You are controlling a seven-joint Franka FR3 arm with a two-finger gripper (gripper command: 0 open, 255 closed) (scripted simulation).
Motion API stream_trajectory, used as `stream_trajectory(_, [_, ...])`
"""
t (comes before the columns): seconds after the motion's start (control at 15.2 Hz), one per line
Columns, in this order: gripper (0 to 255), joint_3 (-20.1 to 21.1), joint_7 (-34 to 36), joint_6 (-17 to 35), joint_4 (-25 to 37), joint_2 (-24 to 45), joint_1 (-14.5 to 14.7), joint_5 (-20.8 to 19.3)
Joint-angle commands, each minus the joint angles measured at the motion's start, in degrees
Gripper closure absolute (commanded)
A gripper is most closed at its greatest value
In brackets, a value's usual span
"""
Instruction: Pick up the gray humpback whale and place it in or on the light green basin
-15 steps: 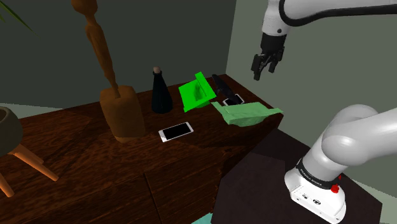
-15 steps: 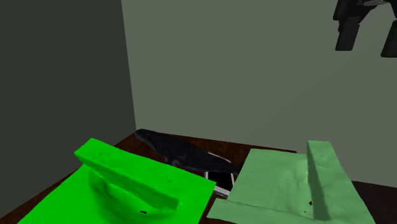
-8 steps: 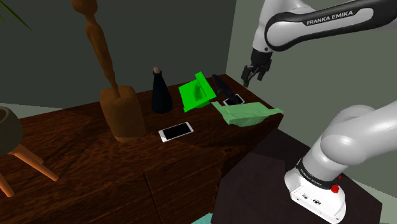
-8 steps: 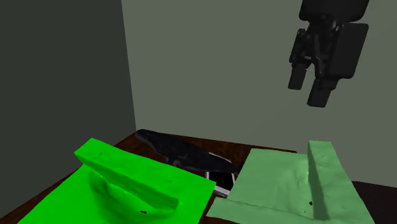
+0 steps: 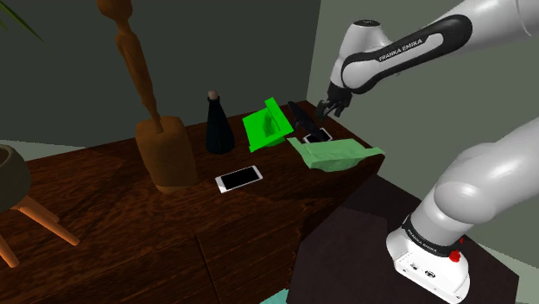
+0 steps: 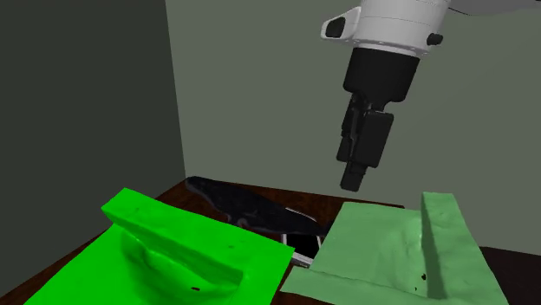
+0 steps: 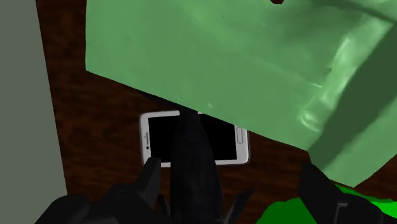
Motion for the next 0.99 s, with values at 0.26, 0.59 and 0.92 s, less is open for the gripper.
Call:
stream_trajectory(0.26, [0, -3.2, -3.45, 15.58, 3.5, 14.14, 0.18, 3.0])
stream_trajectory(0.59, [0, -4.07, -7.34, 22.84, 6.64, 22.55, 0.51, 7.83])
stream_trajectory(0.92, [0, -3.6, -9.16, 26.26, 7.65, 27.07, 0.33, 10.31])
